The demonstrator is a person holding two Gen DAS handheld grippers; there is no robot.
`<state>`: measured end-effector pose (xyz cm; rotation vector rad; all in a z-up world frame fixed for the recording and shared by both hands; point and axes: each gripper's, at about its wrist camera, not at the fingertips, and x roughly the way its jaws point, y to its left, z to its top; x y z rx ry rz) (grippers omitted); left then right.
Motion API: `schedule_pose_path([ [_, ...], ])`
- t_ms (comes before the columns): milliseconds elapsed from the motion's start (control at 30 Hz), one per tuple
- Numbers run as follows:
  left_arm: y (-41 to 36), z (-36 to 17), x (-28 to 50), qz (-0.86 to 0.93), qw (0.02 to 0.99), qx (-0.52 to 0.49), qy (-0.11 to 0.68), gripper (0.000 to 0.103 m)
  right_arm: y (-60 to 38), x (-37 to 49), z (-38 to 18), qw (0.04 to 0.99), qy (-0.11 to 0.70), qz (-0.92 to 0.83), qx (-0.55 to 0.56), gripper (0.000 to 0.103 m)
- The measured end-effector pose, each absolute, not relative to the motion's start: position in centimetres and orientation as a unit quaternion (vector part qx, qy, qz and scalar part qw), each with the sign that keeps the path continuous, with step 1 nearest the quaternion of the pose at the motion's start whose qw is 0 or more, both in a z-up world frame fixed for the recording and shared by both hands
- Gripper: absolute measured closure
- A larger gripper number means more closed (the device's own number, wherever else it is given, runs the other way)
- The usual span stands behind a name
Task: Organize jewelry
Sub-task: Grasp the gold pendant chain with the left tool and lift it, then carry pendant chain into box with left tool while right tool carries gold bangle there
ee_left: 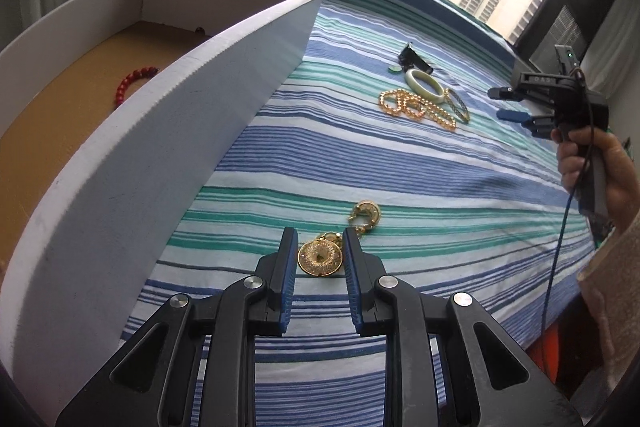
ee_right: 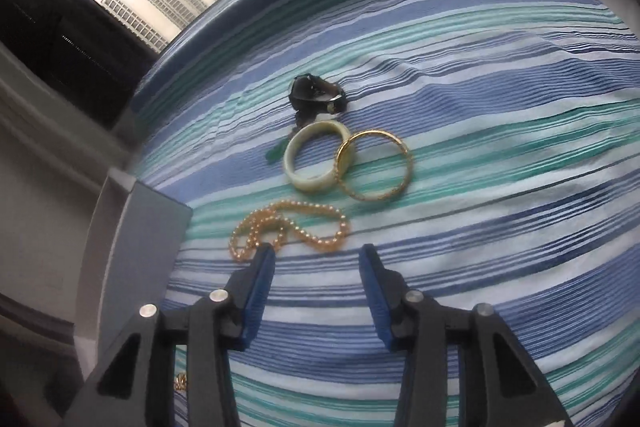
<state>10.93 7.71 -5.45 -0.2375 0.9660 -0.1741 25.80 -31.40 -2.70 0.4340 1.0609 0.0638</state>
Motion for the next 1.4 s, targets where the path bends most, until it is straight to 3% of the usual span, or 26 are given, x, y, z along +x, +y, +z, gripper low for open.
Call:
schedule_pose_path([
  [367,7.3,-6.0,11.5,-0.088,0.869,-0.115,0.473,0.082,-25.1,33.1,-6.9,0.832,0.554,0.023,0.039,0.06],
  [400,7.2,-5.9,11.6,-0.089,0.869,-0.115,0.473,0.082,-25.3,33.3,-7.4,0.829,0.558,0.015,0.036,0.065],
  [500,6.7,-5.6,11.6,-0.098,0.869,-0.117,0.471,0.082,-26.3,32.7,-7.5,0.832,0.553,0.017,0.043,0.094],
  [533,6.5,-5.4,11.6,-0.101,0.869,-0.117,0.471,0.082,-26.7,32.2,-6.9,0.837,0.545,0.021,0.047,0.097],
  [867,5.5,1.5,11.0,-0.134,0.884,-0.141,0.425,0.082,-28.4,24.3,2.7,0.876,0.462,0.107,0.089,0.096],
  [1233,11.4,14.3,7.5,-0.108,0.925,-0.165,0.326,0.082,-18.7,19.1,8.7,0.881,0.413,0.229,0.036,0.096],
  [1400,16.8,15.7,6.6,-0.034,0.938,-0.164,0.303,0.082,-11.9,18.5,11.5,0.872,0.392,0.293,0.011,0.096],
])
